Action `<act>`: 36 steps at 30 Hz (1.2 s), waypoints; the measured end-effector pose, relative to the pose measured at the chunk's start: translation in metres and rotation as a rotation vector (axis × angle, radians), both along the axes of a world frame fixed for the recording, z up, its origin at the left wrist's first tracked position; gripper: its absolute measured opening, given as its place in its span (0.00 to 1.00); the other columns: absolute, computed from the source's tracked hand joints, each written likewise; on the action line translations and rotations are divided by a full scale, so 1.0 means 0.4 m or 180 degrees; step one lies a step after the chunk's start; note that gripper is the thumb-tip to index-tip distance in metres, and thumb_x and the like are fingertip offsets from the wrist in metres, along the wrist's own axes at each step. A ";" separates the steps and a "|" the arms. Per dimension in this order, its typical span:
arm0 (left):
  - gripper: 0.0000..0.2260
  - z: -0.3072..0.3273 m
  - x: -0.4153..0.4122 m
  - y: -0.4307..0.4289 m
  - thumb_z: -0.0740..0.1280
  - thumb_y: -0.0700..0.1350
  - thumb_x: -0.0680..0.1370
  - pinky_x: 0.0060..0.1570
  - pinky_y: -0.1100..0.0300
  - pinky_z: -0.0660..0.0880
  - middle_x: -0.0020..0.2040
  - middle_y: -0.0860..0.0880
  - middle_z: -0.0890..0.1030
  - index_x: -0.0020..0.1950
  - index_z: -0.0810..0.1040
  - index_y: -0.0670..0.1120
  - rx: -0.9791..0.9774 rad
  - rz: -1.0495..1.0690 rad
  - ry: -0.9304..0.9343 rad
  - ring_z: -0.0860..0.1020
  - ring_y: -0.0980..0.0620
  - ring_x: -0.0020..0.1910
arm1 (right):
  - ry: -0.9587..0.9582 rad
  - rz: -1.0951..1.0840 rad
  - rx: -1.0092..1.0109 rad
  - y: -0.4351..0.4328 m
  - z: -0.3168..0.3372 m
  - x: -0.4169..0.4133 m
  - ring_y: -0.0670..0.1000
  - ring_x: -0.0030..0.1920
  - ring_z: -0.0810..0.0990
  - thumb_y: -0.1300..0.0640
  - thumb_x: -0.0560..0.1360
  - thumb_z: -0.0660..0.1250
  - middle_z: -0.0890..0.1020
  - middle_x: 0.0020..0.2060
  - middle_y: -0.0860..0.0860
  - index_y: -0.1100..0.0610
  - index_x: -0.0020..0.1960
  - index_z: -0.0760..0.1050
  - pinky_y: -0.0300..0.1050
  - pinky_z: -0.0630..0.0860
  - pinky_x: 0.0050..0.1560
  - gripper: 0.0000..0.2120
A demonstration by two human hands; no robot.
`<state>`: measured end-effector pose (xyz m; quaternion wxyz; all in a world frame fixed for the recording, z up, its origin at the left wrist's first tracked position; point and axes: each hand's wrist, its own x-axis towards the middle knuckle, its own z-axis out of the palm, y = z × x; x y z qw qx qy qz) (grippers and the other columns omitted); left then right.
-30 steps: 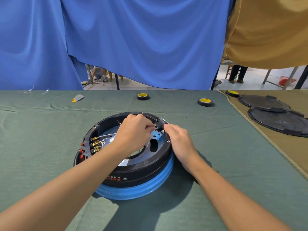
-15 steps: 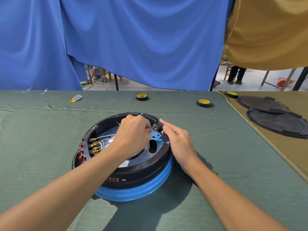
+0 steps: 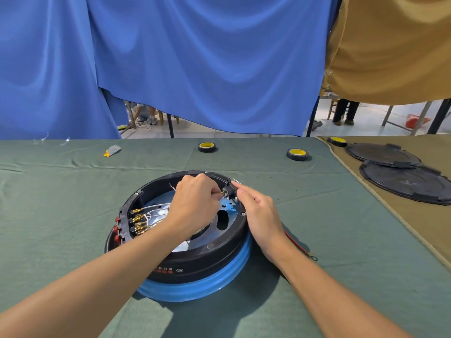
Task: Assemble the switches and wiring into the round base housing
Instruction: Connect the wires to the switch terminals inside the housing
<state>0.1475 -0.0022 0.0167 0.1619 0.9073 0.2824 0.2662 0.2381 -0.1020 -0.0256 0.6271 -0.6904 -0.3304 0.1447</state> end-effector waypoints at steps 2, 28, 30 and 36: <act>0.07 -0.001 -0.001 -0.004 0.68 0.42 0.79 0.45 0.60 0.74 0.42 0.47 0.85 0.51 0.86 0.43 0.0010 0.0000 0.0025 0.79 0.51 0.41 | -0.0027 -0.0015 -0.0022 -0.003 0.002 -0.001 0.38 0.60 0.73 0.53 0.81 0.58 0.78 0.57 0.38 0.47 0.65 0.77 0.40 0.70 0.65 0.16; 0.09 -0.001 0.003 0.003 0.65 0.48 0.80 0.41 0.60 0.71 0.46 0.56 0.86 0.53 0.85 0.57 0.0899 0.0150 0.0159 0.81 0.51 0.45 | -0.0035 0.0011 -0.0123 -0.002 0.002 0.004 0.38 0.59 0.72 0.52 0.81 0.58 0.76 0.55 0.37 0.46 0.65 0.77 0.33 0.68 0.57 0.16; 0.10 0.002 -0.001 0.000 0.64 0.49 0.81 0.38 0.61 0.71 0.46 0.56 0.85 0.54 0.85 0.57 0.0856 0.0159 0.0216 0.81 0.51 0.45 | -0.0081 0.0110 -0.0183 -0.006 0.006 0.006 0.36 0.58 0.70 0.52 0.81 0.57 0.75 0.56 0.36 0.47 0.66 0.76 0.31 0.66 0.57 0.16; 0.12 0.018 -0.034 0.013 0.70 0.52 0.77 0.47 0.58 0.78 0.49 0.54 0.86 0.59 0.83 0.52 0.0219 -0.0055 0.0434 0.82 0.54 0.47 | -0.0640 0.0000 -0.0486 -0.033 0.011 0.019 0.42 0.63 0.71 0.49 0.81 0.59 0.78 0.62 0.43 0.46 0.67 0.75 0.41 0.67 0.66 0.16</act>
